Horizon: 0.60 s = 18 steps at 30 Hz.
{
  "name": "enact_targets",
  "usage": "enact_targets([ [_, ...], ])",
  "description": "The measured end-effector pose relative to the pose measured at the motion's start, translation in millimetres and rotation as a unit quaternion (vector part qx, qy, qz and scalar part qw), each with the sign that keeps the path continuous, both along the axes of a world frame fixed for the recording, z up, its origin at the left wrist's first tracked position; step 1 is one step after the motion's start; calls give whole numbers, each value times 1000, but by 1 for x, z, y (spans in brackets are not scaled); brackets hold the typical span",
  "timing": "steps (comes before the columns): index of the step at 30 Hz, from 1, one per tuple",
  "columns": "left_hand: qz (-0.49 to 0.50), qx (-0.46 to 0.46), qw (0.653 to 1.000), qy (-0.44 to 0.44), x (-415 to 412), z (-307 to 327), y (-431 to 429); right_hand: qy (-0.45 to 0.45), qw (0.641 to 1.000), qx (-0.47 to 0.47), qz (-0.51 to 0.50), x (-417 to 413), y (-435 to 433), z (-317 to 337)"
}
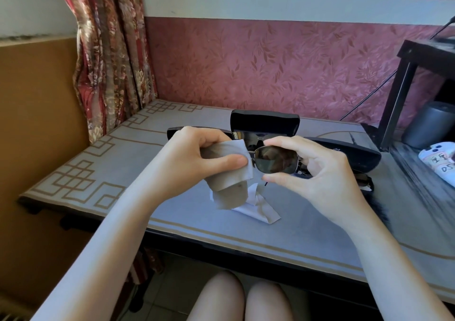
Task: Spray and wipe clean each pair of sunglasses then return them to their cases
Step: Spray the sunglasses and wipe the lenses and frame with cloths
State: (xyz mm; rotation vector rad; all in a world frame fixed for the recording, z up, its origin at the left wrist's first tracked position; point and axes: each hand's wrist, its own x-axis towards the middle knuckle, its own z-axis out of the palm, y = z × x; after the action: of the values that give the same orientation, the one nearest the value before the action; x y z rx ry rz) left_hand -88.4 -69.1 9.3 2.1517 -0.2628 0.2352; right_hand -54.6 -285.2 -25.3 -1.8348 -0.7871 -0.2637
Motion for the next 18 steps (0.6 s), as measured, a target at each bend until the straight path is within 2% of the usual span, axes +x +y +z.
enact_targets([
  [6,-98,18,993,64,-8,7,23,26,999,5,27,1,-4,-2],
  [12,-121,-30,990,68,-7,14,33,38,997,42,50,4,-5,2],
  [18,-98,-71,991,53,-2,3,34,43,998,31,41,4,-3,1],
])
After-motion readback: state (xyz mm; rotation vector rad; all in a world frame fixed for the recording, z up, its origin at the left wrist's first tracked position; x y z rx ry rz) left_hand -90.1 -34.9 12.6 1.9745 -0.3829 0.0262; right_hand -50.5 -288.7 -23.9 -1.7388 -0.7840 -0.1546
